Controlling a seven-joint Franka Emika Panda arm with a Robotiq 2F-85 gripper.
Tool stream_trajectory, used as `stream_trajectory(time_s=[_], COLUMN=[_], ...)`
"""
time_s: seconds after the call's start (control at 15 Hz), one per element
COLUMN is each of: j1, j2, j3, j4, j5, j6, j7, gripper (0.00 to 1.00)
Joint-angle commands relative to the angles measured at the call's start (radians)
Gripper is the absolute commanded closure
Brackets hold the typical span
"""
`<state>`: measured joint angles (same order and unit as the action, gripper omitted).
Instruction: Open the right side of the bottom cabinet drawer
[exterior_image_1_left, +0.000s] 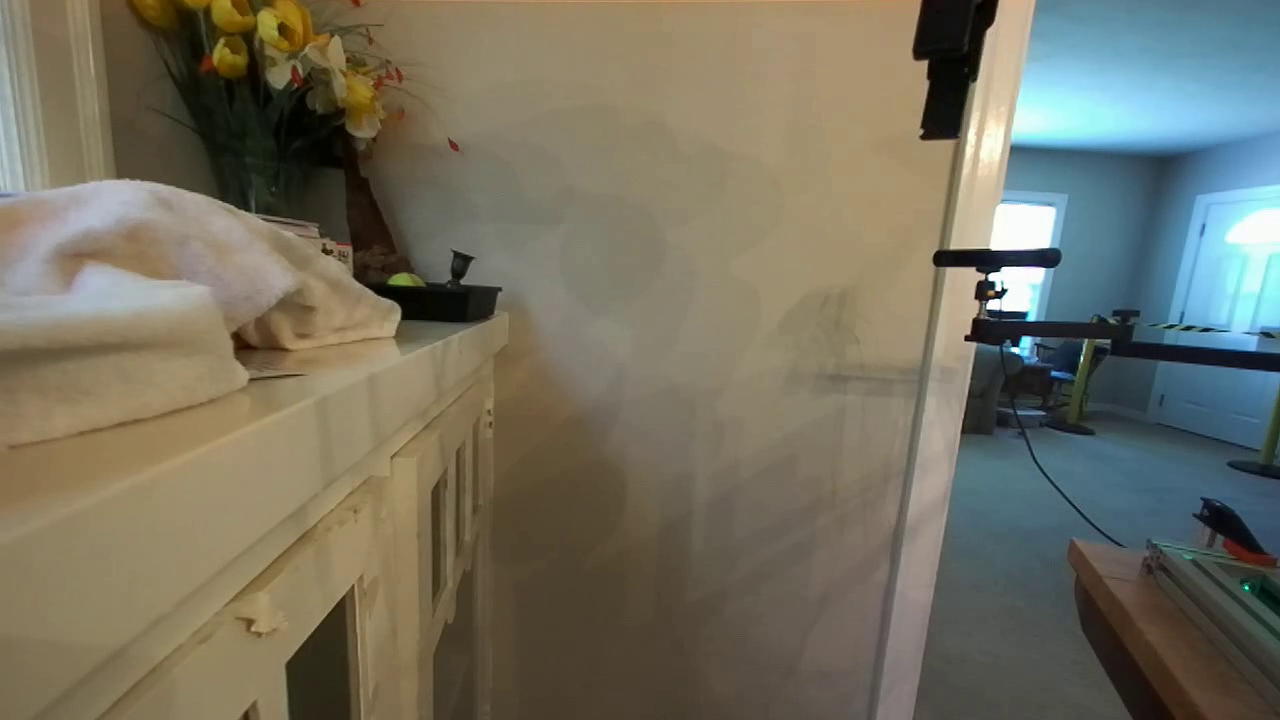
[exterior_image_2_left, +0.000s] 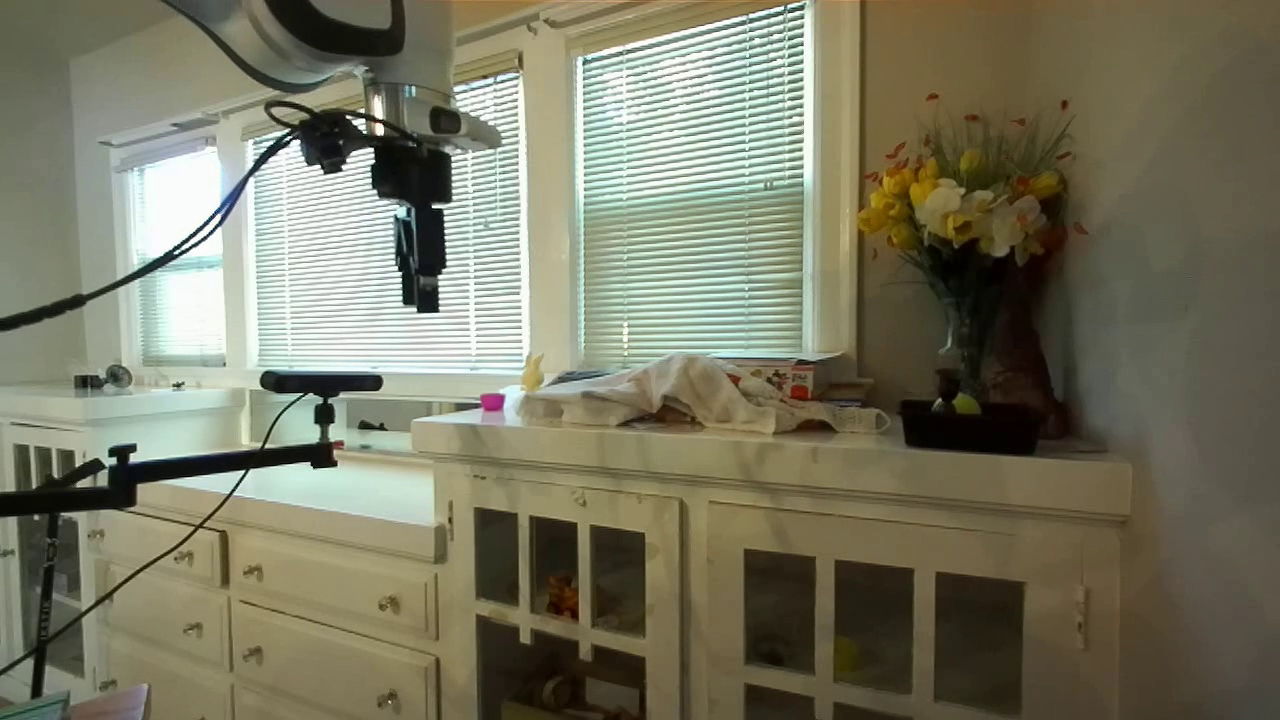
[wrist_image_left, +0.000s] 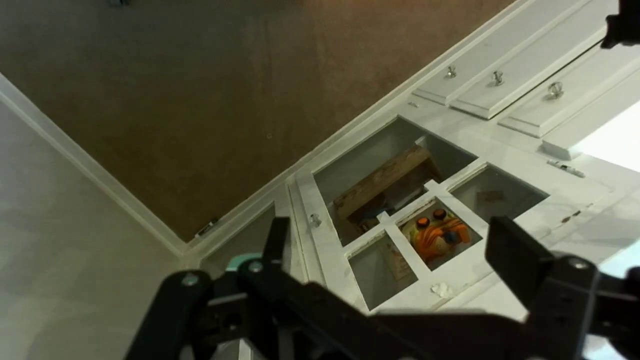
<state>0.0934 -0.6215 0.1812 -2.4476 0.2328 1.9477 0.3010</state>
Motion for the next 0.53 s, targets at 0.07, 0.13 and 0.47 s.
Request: stream_trajectory(time_s=[0.07, 0.13, 0.47], j1=[-0.019, -0.021, -0.060], j2=[-0.028, -0.026, 0.023], j3=[0.021, 0.019, 0.013], j4=[-0.107, -0.128, -0.227], j5=[-0.049, -0.054, -0.090], j6=[0.216, 0.268, 0.499], j7=[0.003, 0.003, 0.011], gripper=[0.00, 0.00, 0.00])
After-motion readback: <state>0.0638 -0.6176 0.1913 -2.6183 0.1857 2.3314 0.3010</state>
